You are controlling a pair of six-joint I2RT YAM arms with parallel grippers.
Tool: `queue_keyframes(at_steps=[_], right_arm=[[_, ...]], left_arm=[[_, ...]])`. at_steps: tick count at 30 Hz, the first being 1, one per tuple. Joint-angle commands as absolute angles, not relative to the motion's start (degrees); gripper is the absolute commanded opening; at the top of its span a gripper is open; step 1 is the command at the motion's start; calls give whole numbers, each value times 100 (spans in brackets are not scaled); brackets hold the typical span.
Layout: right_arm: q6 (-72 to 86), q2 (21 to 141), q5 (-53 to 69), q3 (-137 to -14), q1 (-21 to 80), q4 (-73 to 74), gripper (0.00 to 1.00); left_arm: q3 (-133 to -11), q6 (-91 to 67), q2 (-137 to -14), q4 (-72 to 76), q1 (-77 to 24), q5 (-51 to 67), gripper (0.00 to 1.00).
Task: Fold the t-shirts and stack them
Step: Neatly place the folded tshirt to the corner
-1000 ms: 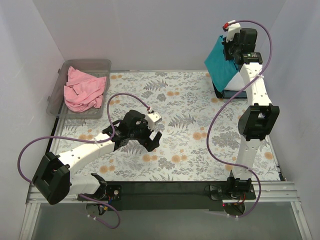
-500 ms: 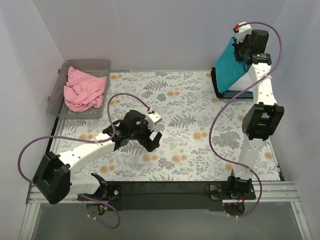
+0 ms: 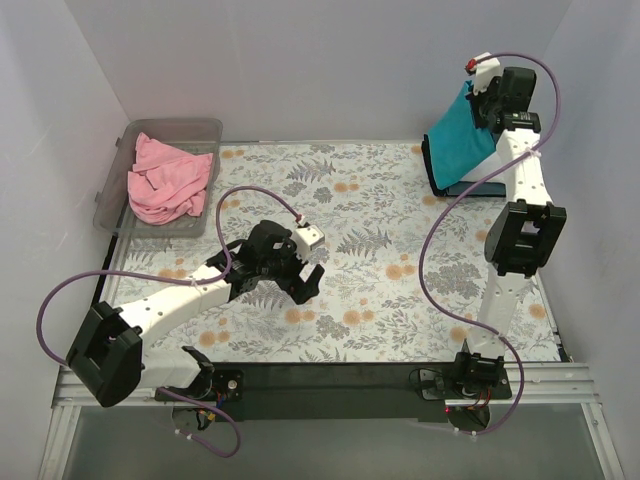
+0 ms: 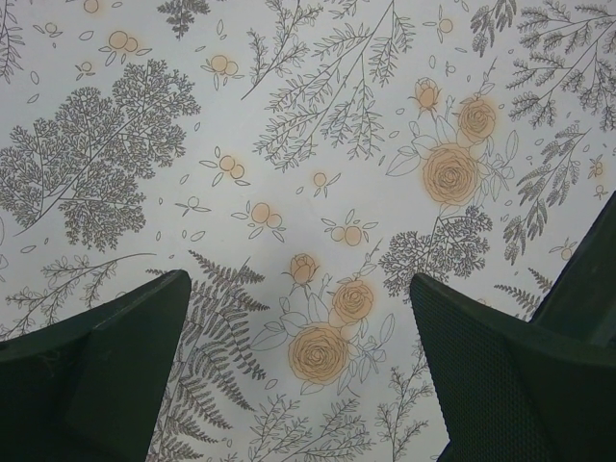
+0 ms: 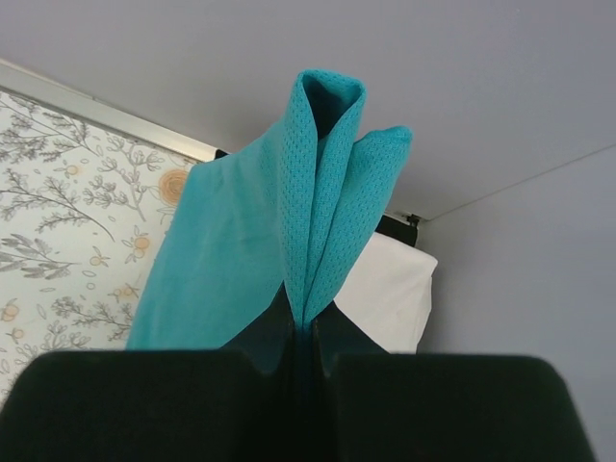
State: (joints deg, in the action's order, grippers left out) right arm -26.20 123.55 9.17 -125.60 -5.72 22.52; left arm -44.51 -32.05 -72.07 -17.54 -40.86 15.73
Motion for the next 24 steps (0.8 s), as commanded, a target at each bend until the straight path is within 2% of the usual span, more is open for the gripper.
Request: queue_keyframes(at_steps=[1,24], right_arm=[[-2900,12348,932,-12551,-685,1697,1],[-3981,13280,782,-12507,-1037,642,1]], left_arm=[[-4605,-3217,-7233,-1731,-4078,1644,98],[-5036,-3129,-7488,-2180,-4078,1793,98]])
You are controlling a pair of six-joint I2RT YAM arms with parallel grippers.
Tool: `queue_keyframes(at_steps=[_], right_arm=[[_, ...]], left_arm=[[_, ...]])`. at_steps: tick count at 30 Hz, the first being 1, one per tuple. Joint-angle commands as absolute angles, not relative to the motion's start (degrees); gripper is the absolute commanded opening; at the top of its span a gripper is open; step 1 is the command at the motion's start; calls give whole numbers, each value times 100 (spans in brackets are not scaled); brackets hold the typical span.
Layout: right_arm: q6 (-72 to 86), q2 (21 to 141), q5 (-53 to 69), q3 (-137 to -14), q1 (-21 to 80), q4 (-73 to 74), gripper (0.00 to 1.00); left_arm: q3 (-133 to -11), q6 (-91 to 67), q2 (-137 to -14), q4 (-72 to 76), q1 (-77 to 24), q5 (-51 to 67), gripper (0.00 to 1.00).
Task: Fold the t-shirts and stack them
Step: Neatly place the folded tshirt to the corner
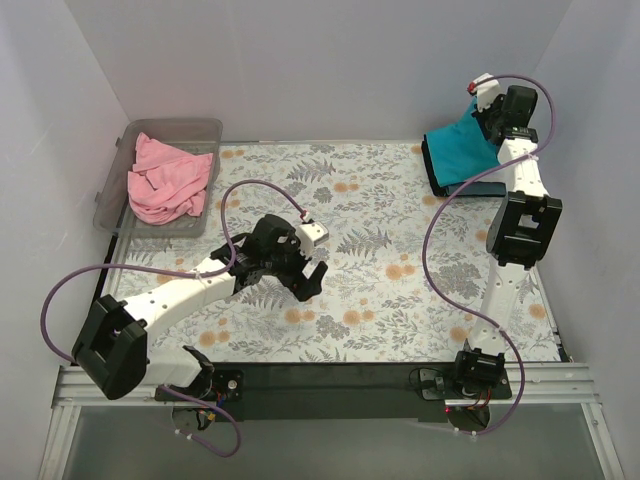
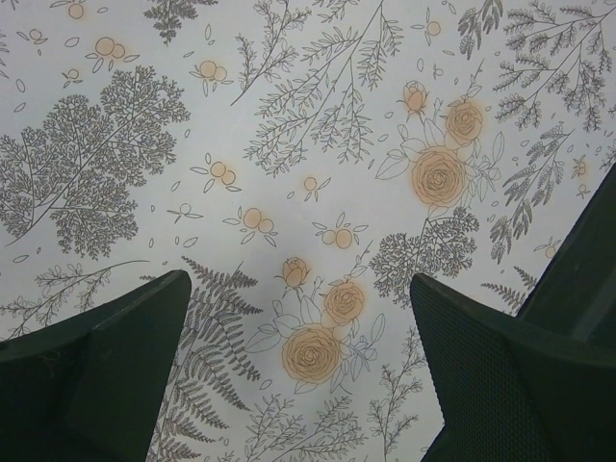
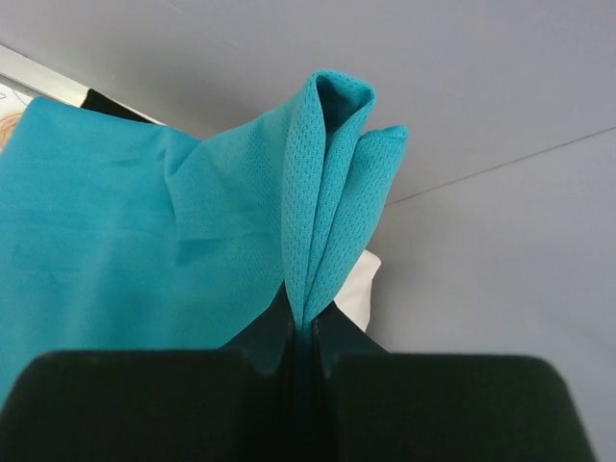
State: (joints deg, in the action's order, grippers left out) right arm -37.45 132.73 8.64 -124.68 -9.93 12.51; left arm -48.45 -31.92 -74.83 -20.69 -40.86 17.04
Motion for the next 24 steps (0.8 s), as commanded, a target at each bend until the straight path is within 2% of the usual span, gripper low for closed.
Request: queue_keyframes(at_steps=[1,17,18,21,22,24], right_arm=[[-4008,13306,782,-12507,-1046,633,1],[-4491,13517,511,-11953,-1213,185,3],[-4526,13544,449,-11944,-1222,132,15],[-4474,13623,27,-12076,-1230,53,38],[-4456,13606,-130,-12094,-1230,53,52],[-4412,13474,-220,-12059,-1230,-219,72]], left_arm=[[-5036,-3129,-7497,-2188,-4078,1793,98],[-5186,-3041,-7734,-2206,-4078,1793,98],[-5194,-3041,-7726,-2215,-4078,1793,98],[-5229,-3128,-7717,-2215,-4078,1740,98],[-5247,-3190,-7717,-2215,-4078,1758,98],[-5247,-3269,-7691,-2215,-4078,1802,98]])
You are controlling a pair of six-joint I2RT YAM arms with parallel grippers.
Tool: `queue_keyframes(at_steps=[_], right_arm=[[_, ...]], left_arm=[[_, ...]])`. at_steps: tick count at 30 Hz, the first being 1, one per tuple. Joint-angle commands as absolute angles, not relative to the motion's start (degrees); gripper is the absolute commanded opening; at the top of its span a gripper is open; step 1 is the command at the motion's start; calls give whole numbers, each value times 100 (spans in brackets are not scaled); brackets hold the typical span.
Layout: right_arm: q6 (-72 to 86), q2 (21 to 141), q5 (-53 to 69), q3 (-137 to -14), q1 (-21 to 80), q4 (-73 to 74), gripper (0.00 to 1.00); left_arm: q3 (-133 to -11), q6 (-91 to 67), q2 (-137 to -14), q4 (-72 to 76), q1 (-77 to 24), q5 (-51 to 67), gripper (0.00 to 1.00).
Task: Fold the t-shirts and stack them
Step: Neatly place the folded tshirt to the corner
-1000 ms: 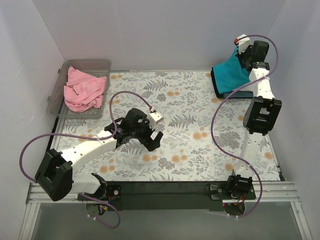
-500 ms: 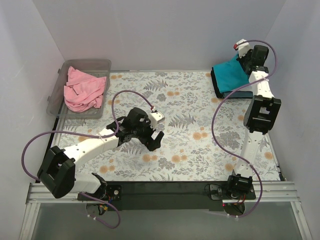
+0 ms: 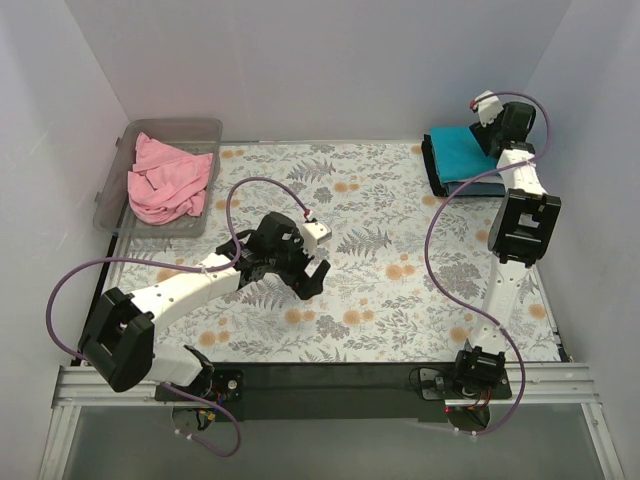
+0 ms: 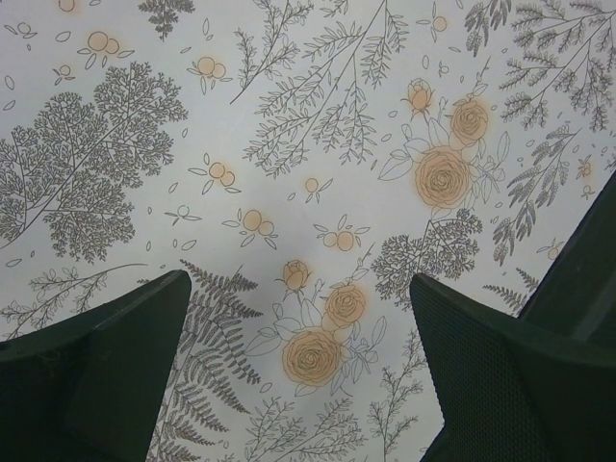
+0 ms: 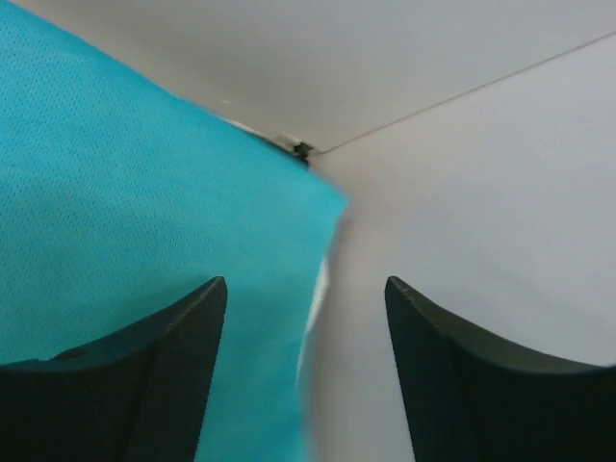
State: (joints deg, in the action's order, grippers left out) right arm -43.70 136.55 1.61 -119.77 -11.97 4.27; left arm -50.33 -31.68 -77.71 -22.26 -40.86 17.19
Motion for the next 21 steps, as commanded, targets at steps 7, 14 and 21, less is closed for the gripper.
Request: queue_keyframes(at_steps=[7,14,21], right_arm=[[-3842,12877,-79,-11980,-1222,-308,84],[-2726,11796,614,-11435,-1213,296,91],[-1469,10785,1836,-11259,-1204,1456,98]], left_arm=[[-5019,-3463,-7418,-2039,-4078,1846,98],[-4939,-3673,-7075,-1934,-4078,1828,98],[-5703,-4385,-7338,-2504,-3973,1573,98]])
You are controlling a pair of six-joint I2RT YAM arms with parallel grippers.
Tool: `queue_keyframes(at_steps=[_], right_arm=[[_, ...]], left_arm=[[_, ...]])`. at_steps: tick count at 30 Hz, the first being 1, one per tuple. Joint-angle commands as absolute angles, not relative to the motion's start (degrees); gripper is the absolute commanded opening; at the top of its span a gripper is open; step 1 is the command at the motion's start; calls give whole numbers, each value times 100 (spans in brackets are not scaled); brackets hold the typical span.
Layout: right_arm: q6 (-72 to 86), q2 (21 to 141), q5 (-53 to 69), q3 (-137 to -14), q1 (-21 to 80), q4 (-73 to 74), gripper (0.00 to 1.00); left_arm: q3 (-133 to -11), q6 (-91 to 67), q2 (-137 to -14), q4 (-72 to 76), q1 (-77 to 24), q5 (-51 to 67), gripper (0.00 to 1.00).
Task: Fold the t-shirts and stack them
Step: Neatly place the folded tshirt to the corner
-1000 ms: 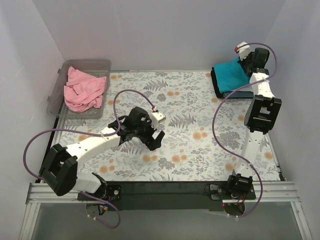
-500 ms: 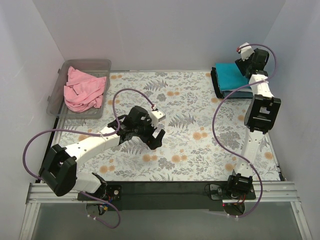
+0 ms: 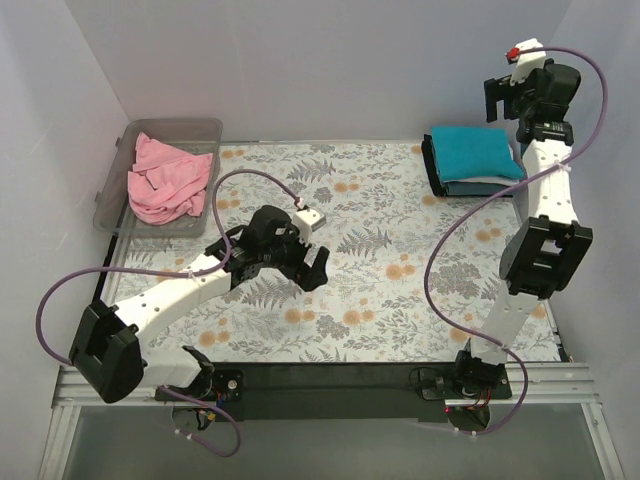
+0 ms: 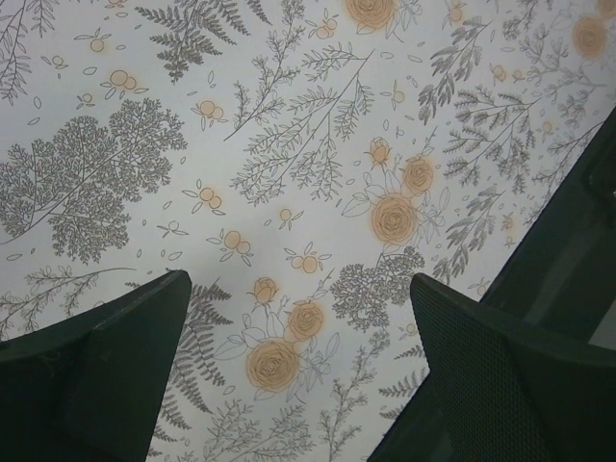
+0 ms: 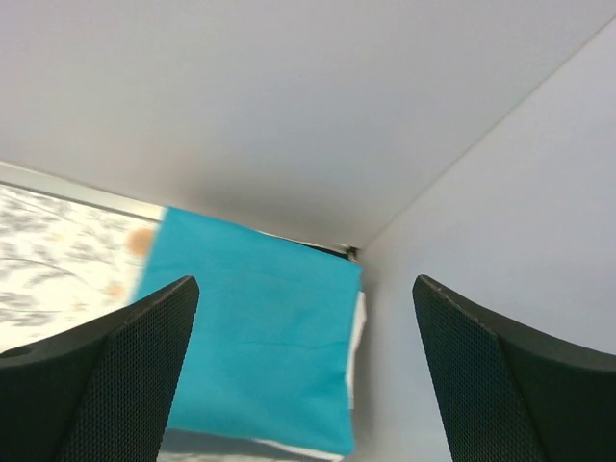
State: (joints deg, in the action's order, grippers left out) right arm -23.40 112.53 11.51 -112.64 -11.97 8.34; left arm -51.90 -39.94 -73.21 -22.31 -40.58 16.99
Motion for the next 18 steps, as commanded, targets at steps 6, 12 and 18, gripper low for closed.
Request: queue_keyframes(at_steps=[6,12,18], right_arm=[[-993,9950,2811,-10627,-1195,2845,98],[-1388,9283,3251,-9310,-958,4087,98],[-1898,8342,3270,-7598,-204,4122,98]], left_arm=[[-6582,-4368,-7646,-3409,-3428,2618,98],[-6557,-4597,-7524,-3858,-2357,3181,98],[-6329,-4184,-7611,-4596,-1591,2946,98]])
